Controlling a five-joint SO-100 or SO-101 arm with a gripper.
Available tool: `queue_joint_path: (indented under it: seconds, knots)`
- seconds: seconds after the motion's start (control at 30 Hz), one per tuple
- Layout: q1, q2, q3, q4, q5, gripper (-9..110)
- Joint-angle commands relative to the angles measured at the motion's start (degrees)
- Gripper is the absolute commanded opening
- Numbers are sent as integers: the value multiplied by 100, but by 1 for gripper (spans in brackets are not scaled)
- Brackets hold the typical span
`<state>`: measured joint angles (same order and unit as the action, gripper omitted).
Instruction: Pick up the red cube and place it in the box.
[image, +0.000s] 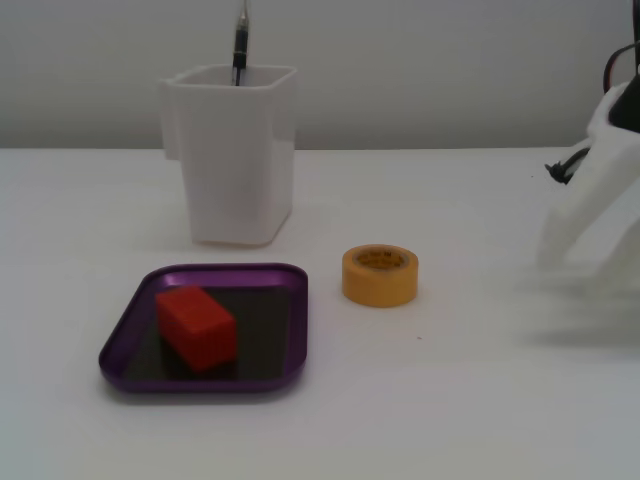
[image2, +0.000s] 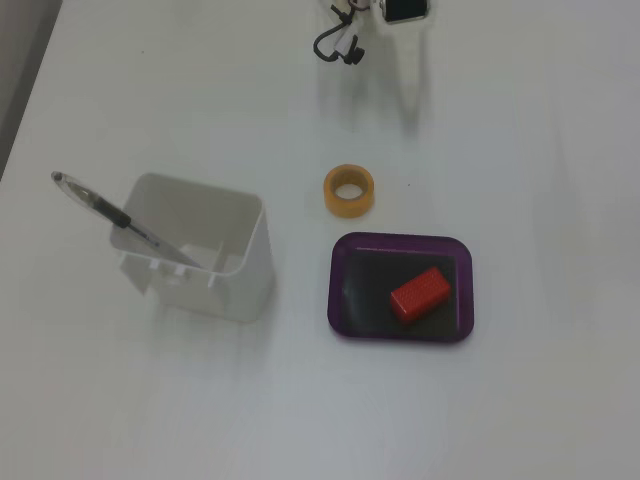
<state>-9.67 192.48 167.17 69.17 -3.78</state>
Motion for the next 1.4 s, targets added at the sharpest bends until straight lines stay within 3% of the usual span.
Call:
queue_joint_path:
  seconds: [0.0, 0.2, 0.37, 0.93, 1.13, 1.37]
  knots:
    - [35, 580, 123, -26, 26, 13]
    - [26, 580, 448, 0, 44, 11]
    - [26, 580, 457, 44, 62, -1]
    - [18, 571, 853, 62, 97, 0]
    - [18, 571, 853, 62, 1028, 0]
    - [9, 571, 853, 62, 1063, 0]
